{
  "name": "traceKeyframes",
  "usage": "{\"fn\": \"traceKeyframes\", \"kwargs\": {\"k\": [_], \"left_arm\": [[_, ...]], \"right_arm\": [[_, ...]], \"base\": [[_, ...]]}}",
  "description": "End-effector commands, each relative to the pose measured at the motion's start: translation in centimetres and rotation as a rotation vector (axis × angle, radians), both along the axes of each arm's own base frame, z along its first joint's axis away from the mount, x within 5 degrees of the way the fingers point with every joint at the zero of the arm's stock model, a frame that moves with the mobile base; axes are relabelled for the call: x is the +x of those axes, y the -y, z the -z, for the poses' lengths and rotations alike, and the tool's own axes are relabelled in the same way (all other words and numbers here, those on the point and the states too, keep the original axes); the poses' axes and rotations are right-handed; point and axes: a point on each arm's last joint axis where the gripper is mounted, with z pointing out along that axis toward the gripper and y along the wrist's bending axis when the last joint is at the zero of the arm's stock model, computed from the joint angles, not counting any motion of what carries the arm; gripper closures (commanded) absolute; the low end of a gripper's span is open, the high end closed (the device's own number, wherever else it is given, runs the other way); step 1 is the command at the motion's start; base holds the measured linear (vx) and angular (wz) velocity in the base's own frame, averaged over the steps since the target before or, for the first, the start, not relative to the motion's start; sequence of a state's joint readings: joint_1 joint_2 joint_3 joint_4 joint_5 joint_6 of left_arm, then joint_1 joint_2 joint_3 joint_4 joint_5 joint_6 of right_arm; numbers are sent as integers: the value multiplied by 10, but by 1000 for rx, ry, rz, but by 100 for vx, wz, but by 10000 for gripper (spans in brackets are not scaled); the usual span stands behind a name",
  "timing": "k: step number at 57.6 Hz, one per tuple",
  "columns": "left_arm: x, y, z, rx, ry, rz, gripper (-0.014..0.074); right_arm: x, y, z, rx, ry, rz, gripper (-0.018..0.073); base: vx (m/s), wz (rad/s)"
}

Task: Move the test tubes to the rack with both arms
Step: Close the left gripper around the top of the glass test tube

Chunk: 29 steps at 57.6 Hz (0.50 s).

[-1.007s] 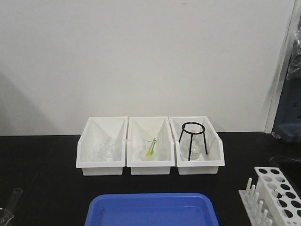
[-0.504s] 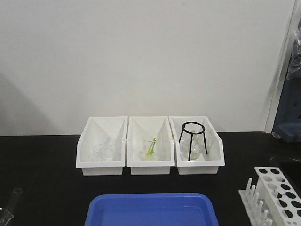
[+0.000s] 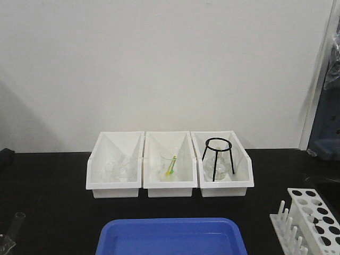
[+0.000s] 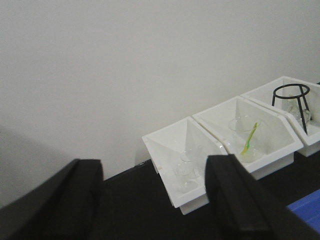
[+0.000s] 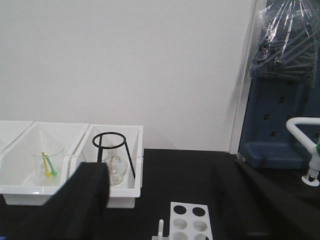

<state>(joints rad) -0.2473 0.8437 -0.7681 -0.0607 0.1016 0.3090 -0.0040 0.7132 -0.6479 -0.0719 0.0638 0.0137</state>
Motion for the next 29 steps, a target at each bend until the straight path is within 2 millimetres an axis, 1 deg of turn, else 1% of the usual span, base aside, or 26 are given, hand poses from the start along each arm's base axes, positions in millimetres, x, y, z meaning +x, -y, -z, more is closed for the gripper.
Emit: {"fn": "traceKeyframes", "kwargs": {"k": [1,7,13,17,23,29], "left_arm": [[2,0,-18,-4,116,-4,-41],[9,2,-13,-3,90,-4,-31],[17,4,-3,12,29,-2,-5],[21,5,8,48,-23,3,17],[25,6,31,126,-77,10,41],[22,4,61,201,-121,18,52]], "right_arm": [[-1,-1,-20,-7,117,-6,-103],[-1,-1,-20,-7,117,-6,-129],[-1,-1,-20,-6,116,-6,-115],[-1,-1,-20,-7,116,-6,-97],[-1,-1,-20,-7,116,-6,-65],[0,-1,-19,-9,110,-6,-29]], "base": [[0,0],[0,0],[0,0],[0,0],[0,0],[0,0]]}}
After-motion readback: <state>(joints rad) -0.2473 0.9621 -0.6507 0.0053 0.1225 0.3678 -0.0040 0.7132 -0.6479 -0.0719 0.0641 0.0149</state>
